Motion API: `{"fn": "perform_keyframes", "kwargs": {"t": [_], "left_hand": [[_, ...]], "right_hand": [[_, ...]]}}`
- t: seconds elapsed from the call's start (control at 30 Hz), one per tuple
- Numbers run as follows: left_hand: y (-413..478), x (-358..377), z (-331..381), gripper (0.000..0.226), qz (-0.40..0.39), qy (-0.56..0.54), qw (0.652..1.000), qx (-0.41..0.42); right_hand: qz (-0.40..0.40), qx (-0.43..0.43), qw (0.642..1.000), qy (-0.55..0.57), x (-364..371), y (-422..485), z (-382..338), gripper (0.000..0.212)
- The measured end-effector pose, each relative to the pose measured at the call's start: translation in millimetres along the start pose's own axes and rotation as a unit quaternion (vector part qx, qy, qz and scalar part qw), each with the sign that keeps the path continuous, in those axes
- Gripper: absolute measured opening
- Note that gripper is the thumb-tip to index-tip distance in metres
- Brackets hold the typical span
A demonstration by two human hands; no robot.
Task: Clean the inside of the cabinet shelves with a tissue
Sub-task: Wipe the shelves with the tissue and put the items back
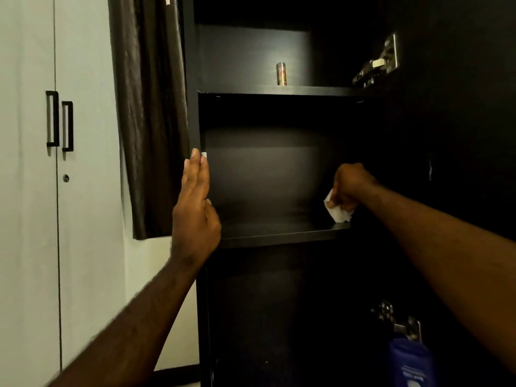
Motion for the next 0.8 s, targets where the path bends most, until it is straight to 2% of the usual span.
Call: {"fn": "perform_keyframes", "kwargs": {"t": [0.1, 0.17, 0.27, 0.4, 0.53, 0.67, 0.8], "left_hand": [[0.9, 1.5, 0.6, 0.083, 0.000, 0.000, 1.000, 0.000], [1.0, 3.1, 0.3, 0.084, 0.000, 0.001, 1.000, 0.000], [0.9, 2.0, -1.2, 0.085, -0.001, 0.005, 1.000, 0.012], [-0.7, 0.6, -0.7, 0.083, -0.005, 0.006, 1.000, 0.015], [-0.7, 0.0, 0.5, 0.087, -0.016, 0.008, 1.000, 0.013], [0.1, 0.3, -1.4, 0.083, -0.015, 0.010, 1.000, 0.007], [-0.7, 1.5, -2.4, 0.083, -0.018, 0.008, 1.000, 0.009]], "right_hand": [[-0.009, -0.021, 0.997, 0.078, 10.1, -23.8, -35.3, 0.033], [0.015, -0.090, 0.992, 0.082, 28.0, -48.3, -72.7, 0.032], [0.007, -0.191, 0.974, 0.121, 68.2, -83.9, -130.4, 0.031], [0.011, -0.228, 0.966, 0.119, 84.2, -108.6, -159.6, 0.027], [0.052, -0.200, 0.976, 0.062, 61.4, -74.9, -122.7, 0.037], [0.108, -0.108, 0.986, -0.059, 10.0, -22.6, -58.0, 0.046], [0.108, -0.031, 0.984, -0.140, -15.1, 3.5, -5.3, 0.052]]}}
Point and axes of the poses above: each hand's wrist, its own y-axis towards the middle knuckle, its own x-axis out of the palm, z = x × y, the point moved 2 cm from there along y, towards the middle knuckle, and after that the axes turned 14 degrees about x, right-handed, at the moved point
